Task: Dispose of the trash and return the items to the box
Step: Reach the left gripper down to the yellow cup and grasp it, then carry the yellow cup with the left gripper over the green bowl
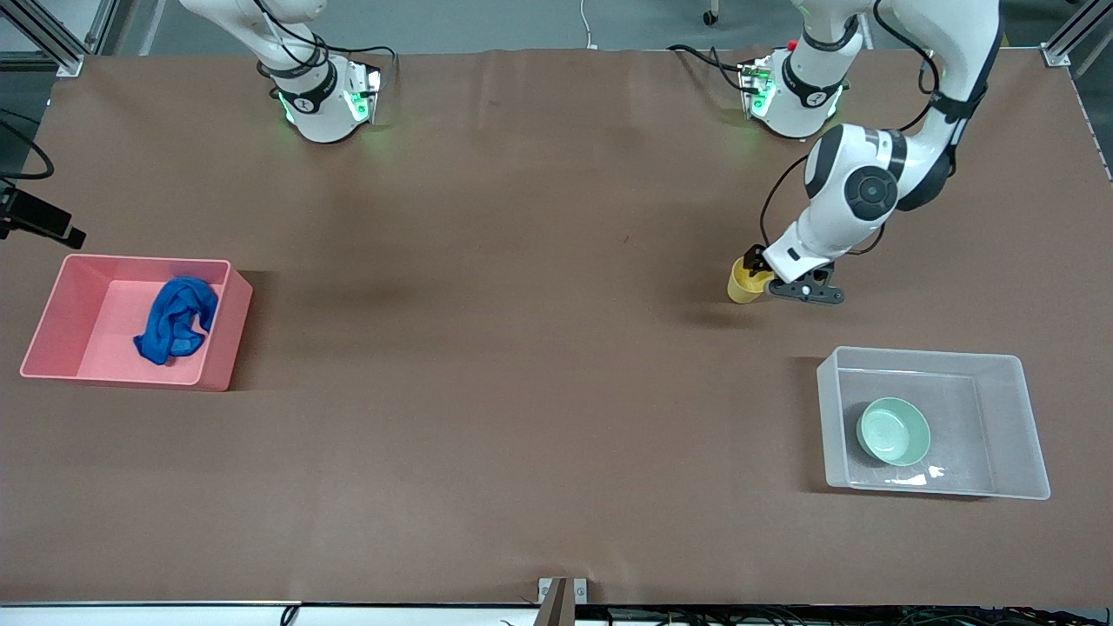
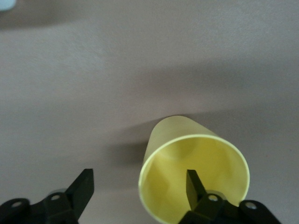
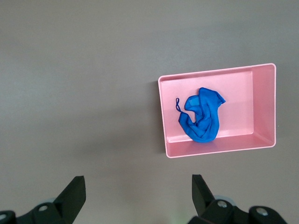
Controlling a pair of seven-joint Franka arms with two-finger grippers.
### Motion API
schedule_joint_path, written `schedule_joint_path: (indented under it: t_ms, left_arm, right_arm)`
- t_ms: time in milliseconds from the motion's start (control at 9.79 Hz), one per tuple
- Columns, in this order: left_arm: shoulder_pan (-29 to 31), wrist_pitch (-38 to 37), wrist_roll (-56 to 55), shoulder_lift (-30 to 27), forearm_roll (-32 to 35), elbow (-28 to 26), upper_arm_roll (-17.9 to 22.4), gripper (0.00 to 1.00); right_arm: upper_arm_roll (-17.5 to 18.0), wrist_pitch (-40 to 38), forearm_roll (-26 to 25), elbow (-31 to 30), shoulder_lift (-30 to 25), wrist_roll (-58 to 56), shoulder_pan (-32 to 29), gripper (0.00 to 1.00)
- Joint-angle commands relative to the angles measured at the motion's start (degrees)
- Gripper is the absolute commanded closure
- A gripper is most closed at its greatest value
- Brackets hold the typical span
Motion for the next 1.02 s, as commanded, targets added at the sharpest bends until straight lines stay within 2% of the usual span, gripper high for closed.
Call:
schedule_joint_path:
  t_ms: [0, 102, 307, 511, 715, 818, 920]
  left_arm:
    - [-0.29, 4.07, -3.59, 4.91, 0.06, 0.18, -1.40, 0.88]
    - [-0.29, 4.26, -3.42, 4.40, 0.15, 0.18, -1.50, 0.99]
    - [0.06, 0.87, -3.16, -0.84, 0.15, 0.27, -1.50, 1.00]
    - [0.41, -8.52, -0.63, -8.31, 0.15, 2.72, 0.42, 1.00]
    - [0.41, -18.54, 5.51, -10.02, -0.11, 10.51, 7.00, 1.00]
    - [0.41, -20.76, 8.42, -9.06, -0.11, 14.99, 10.51, 1.00]
    - [0.41, -20.78, 10.53, -5.75, -0.11, 20.26, 13.94, 1.00]
  right_arm:
    - [-0.09, -0.07, -0.42, -1.04, -0.93, -1.23, -0.46, 0.00]
    - [-0.09, 0.02, -0.42, -1.04, -0.93, -1.23, -0.46, 0.00]
    - [-0.35, 0.02, -0.42, -1.04, -0.93, -1.23, -0.28, 0.00]
    - [-0.35, 0.02, -0.42, -1.13, -0.93, -1.32, -0.19, 0.00]
    - [-0.35, 0.02, -0.42, -1.13, -0.93, -1.32, -0.37, 0.00]
    - [-0.35, -0.07, -0.42, -1.13, -0.93, -1.32, -0.37, 0.00]
    - [-0.35, -0.07, -0.33, -1.13, -0.93, -1.32, -0.45, 0.00]
